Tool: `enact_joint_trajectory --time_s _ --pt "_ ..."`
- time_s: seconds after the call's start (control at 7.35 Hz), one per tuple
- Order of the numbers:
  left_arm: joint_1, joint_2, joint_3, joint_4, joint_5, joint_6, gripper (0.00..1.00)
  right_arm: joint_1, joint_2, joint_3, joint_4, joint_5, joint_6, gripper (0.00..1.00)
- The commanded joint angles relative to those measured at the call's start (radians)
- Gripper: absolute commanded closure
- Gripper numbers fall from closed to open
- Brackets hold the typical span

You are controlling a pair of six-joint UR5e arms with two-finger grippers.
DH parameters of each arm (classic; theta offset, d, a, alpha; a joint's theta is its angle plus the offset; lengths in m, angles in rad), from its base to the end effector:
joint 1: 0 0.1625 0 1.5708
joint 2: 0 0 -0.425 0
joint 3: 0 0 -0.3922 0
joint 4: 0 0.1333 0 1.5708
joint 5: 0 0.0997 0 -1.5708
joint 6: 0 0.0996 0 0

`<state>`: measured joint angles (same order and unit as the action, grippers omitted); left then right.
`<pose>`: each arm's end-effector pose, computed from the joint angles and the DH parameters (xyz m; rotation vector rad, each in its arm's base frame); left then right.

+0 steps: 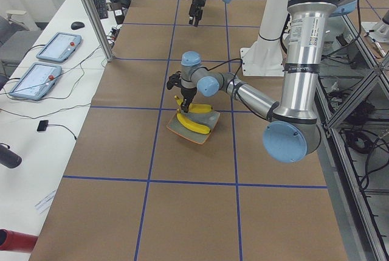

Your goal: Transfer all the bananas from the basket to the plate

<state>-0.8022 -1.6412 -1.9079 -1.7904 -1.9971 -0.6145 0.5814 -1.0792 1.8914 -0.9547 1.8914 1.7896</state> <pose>0.2980 -0.4407 0.4459 0.2133 0.7131 0.2806 -0.4272 -0.4027 0.1672 -0.0045 -1.4495 0.4282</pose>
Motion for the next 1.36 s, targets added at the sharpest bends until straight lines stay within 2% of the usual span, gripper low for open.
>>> enact_joint_trajectory --time_s 0.0,0.14,0.41,0.54,0.68,1.09,1.22 --pt "0.001 -0.003 0.007 -0.003 0.000 0.024 1.00 0.000 -0.001 0.002 0.001 0.000 0.001 0.00" --pt "0.001 -0.002 0.009 -0.004 0.000 0.027 1.00 0.000 -0.001 0.001 0.001 0.000 0.001 0.00" --pt "0.001 -0.003 0.018 -0.006 0.001 0.044 0.26 0.000 -0.001 0.002 0.019 0.000 0.002 0.00" --pt "0.001 -0.003 0.023 -0.006 0.001 0.086 0.05 0.003 -0.017 -0.002 0.080 0.000 0.008 0.00" --pt "0.001 -0.003 0.023 -0.006 0.001 0.091 0.01 0.003 -0.037 -0.002 0.109 0.000 0.010 0.00" --pt "0.000 -0.037 0.001 0.000 -0.006 0.079 0.01 0.011 -0.044 0.008 0.111 0.002 0.013 0.00" --pt "-0.002 -0.046 -0.014 0.003 -0.014 0.073 0.01 0.029 -0.083 0.030 0.111 0.005 0.010 0.00"
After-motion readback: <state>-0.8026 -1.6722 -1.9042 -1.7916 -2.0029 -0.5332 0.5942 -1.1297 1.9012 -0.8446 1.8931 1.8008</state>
